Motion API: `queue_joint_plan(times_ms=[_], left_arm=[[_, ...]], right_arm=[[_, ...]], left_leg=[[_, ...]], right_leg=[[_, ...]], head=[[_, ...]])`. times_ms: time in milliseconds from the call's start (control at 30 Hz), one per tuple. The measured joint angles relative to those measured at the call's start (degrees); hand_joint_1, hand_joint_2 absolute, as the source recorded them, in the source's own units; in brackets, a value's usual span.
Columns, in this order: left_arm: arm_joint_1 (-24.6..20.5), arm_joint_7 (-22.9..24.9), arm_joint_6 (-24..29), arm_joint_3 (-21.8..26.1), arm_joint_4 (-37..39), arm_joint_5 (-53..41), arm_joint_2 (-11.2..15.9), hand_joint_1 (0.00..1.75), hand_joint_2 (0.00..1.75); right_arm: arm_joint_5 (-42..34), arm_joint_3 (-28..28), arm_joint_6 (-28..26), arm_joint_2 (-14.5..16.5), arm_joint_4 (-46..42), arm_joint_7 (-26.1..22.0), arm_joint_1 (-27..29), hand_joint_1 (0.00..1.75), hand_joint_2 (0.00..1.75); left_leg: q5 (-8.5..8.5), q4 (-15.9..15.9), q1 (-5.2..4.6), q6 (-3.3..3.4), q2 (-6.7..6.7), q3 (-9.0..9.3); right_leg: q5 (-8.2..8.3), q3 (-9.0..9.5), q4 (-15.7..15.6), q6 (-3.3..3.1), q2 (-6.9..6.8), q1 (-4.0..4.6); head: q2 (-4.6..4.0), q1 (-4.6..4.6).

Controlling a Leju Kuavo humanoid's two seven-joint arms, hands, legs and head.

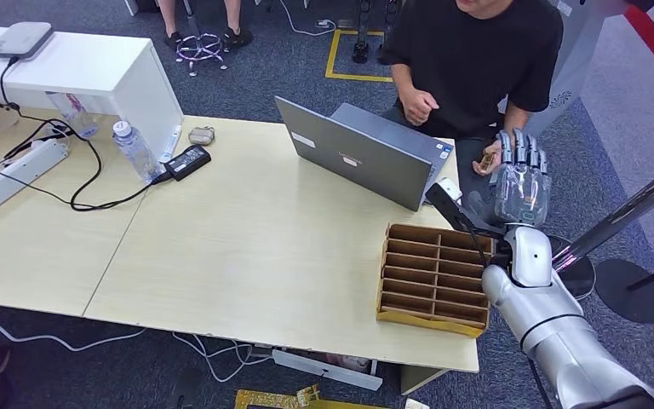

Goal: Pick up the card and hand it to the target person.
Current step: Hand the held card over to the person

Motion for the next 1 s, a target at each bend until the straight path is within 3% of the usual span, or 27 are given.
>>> queue_joint_plan(times_ms=[100,200,300,400,667,833,1000], left_arm=[[0.0,0.6,0.2,-0.3,0.0,0.0,-0.2,0.00,0.00],[0.0,1.2,0.3,-0.6,0.0,0.0,-0.4,0.00,0.00],[0.0,1.6,0.4,-0.9,0.0,0.0,-0.6,0.00,0.00],[0.0,1.9,0.5,-1.0,0.0,0.1,-0.8,0.00,0.00],[0.0,2.3,0.6,-1.2,0.0,0.3,-1.0,0.00,0.00],[0.0,2.9,1.0,-1.3,0.0,1.3,-1.1,0.00,0.00],[0.0,2.8,1.3,-1.4,0.0,2.7,-1.3,0.00,0.00]], right_arm=[[3.9,-5.0,0.0,1.1,-3.7,-5.7,2.5,0.00,1.75],[6.3,-12.5,0.0,3.6,-9.6,-16.1,5.7,0.00,1.75],[5.2,-18.4,0.0,6.1,-14.6,-24.7,7.7,0.00,1.75],[3.1,-23.6,0.0,8.6,-19.4,-30.0,10.2,0.00,1.75],[-0.2,-31.7,0.0,12.4,-27.6,-32.8,14.4,0.00,1.75],[-8.3,-32.6,0.0,13.2,-31.1,-32.6,18.3,0.00,1.75],[-11.6,-32.7,0.0,13.4,-34.2,-32.6,22.5,0.00,1.75]], left_leg=[[0.00,0.0,0.00,0.00,-0.01,0.00],[0.00,0.0,0.01,0.00,0.00,0.01],[0.00,0.0,0.02,0.00,-0.04,0.01],[0.01,0.0,0.01,0.00,-0.04,0.01],[0.01,0.0,-0.01,0.00,0.02,0.05],[0.00,0.0,0.00,0.00,0.02,0.06],[0.00,0.0,0.00,-0.01,0.03,0.06]], right_leg=[[0.00,0.01,0.0,0.00,-0.01,0.01],[0.00,0.00,0.0,0.00,-0.01,0.01],[0.00,0.01,0.0,0.00,-0.06,0.02],[0.00,0.03,0.0,0.00,-0.06,0.01],[0.01,0.03,0.0,0.01,0.01,-0.01],[0.00,0.02,0.0,0.00,0.02,0.00],[0.00,0.02,0.0,0.00,0.02,0.00]], head=[[0.00,0.01],[0.00,-0.01],[0.00,0.00],[0.00,0.00],[0.00,0.01],[0.00,0.00],[0.00,0.01]])
